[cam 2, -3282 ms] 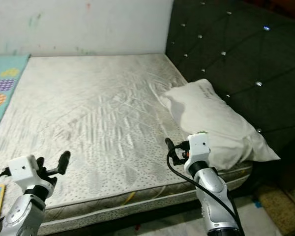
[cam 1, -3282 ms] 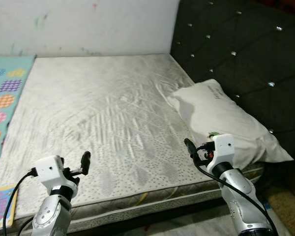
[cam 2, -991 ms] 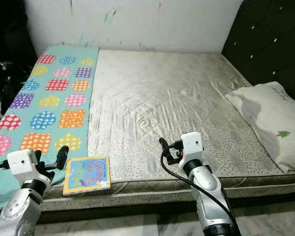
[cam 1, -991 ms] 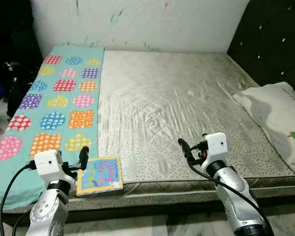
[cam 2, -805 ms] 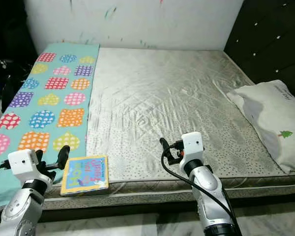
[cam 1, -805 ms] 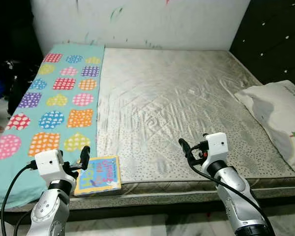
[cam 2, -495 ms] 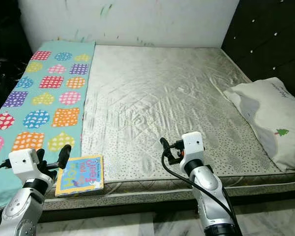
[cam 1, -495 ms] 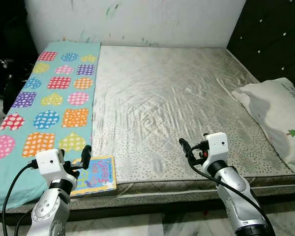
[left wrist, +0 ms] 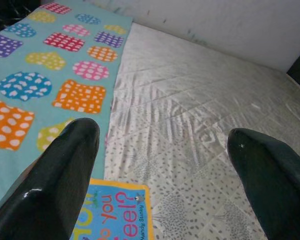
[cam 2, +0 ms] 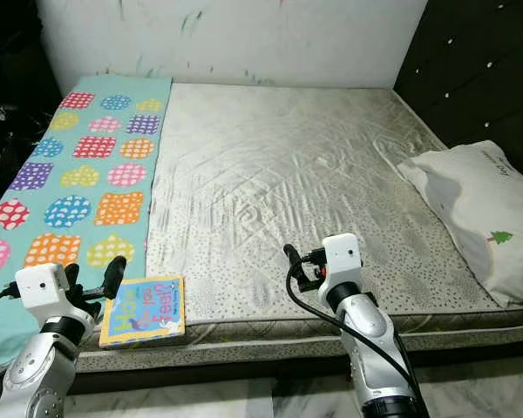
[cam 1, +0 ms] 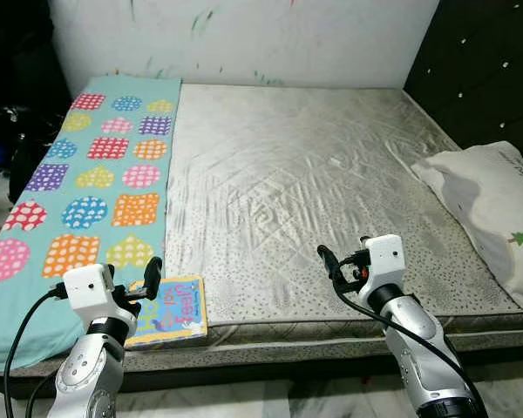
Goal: Clean up the room
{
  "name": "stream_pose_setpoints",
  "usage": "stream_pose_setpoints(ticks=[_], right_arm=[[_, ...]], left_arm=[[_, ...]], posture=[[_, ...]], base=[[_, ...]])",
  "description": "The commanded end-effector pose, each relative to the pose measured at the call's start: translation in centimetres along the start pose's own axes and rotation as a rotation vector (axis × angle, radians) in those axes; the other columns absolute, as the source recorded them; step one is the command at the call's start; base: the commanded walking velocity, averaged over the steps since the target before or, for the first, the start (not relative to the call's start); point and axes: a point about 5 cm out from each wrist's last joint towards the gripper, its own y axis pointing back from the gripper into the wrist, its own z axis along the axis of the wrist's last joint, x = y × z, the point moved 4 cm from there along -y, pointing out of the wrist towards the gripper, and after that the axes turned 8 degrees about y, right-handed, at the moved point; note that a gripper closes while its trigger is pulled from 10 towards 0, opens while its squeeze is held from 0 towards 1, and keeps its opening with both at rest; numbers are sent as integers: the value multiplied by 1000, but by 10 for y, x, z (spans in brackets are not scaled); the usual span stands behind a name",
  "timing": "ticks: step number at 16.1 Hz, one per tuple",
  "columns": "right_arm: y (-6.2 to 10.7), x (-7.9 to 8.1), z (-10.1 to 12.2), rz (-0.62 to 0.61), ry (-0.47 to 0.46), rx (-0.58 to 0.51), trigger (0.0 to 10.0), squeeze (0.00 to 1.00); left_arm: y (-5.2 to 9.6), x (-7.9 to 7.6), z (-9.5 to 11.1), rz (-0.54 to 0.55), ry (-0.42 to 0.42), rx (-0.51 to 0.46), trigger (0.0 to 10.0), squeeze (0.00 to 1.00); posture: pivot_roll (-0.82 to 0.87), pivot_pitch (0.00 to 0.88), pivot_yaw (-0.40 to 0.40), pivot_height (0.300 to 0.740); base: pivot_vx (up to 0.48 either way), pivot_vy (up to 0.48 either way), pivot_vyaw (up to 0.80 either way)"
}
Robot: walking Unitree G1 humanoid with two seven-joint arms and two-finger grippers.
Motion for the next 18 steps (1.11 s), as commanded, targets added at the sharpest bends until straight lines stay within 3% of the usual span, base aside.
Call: stream_pose_setpoints(ticks=[1, 18], right_arm=[[-1, -2, 2, -5, 7, -4, 10000, 0], [-1, -7, 1, -22, 12, 1, 10000, 0]], left_arm=[[-2, -4, 3, -19, 2, -14, 10000, 0], [-2, -6, 0, -24, 8, -17, 10000, 0]], posture=[[-88, 0, -60, 740], [-86, 0, -58, 740]], base=[[304, 0, 0], [315, 0, 0]])
